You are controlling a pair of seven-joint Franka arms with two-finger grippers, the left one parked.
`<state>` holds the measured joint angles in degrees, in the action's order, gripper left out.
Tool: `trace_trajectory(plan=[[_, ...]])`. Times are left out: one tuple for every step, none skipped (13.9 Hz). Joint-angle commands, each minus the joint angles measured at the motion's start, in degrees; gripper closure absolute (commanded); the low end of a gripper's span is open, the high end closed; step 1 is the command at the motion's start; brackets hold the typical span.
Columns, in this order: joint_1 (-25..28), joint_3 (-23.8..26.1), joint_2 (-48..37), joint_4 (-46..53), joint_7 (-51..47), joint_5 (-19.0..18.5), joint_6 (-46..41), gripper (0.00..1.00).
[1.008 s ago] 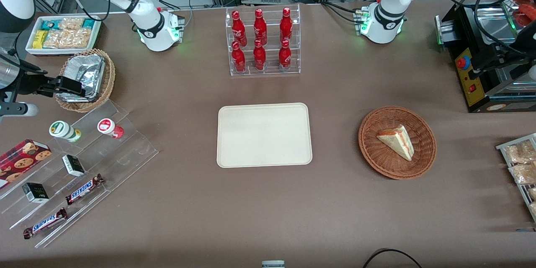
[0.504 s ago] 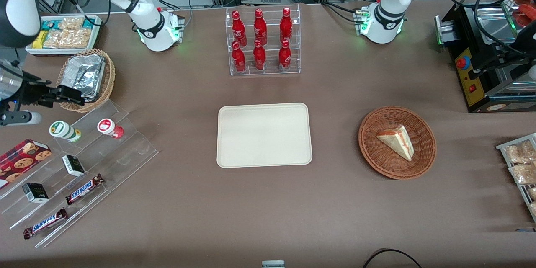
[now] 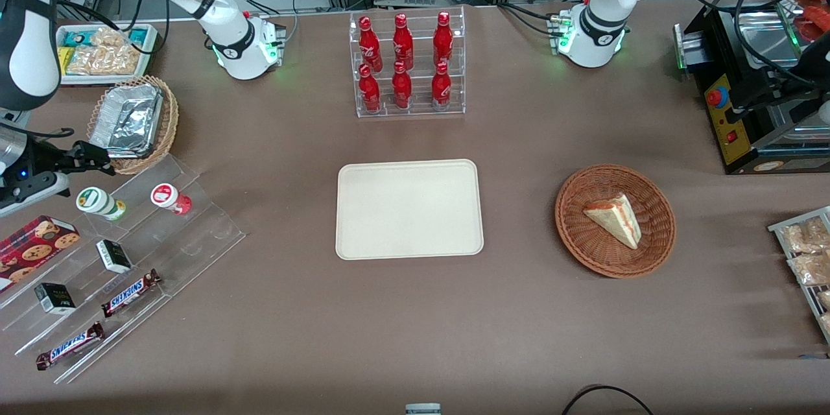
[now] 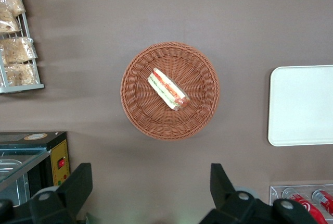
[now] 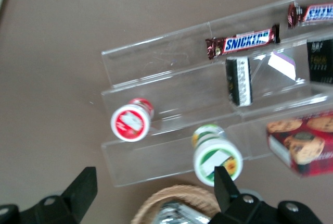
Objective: Place green gum on tray
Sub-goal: 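Move the right gripper down over the green-labelled gum bottle on the rack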
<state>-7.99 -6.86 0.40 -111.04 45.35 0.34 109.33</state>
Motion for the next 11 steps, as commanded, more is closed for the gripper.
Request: trace_trajectory(plan=[[-1.6,0.2,0.4,-3.1,9.5,-1.1,5.1,0.0],[-2.4,0.2,0.9,-3.2,12.0,-1.0,6.1,0.0],[-3.4,0.2,1.7,-3.2,15.4,-0.8,6.8,0.0],[-4.0,0.2,2.3,-3.2,18.7,-0.5,7.3,0.0],[-4.7,0.2,2.9,-3.2,20.5,-0.4,8.1,0.0],[-4.9,0.2,3.4,-3.2,21.4,-0.4,8.9,0.0],[-5.3,0.3,4.0,-3.2,22.0,-0.4,9.8,0.0],[-5.4,0.3,4.4,-3.2,22.4,-0.3,10.5,0.0],[-5.9,0.3,5.0,-3.2,22.8,-0.3,11.3,0.0],[-6.3,0.3,5.6,-3.4,22.8,-0.3,12.0,0.0],[-6.4,0.3,5.6,-3.8,22.9,-0.3,12.6,0.0]])
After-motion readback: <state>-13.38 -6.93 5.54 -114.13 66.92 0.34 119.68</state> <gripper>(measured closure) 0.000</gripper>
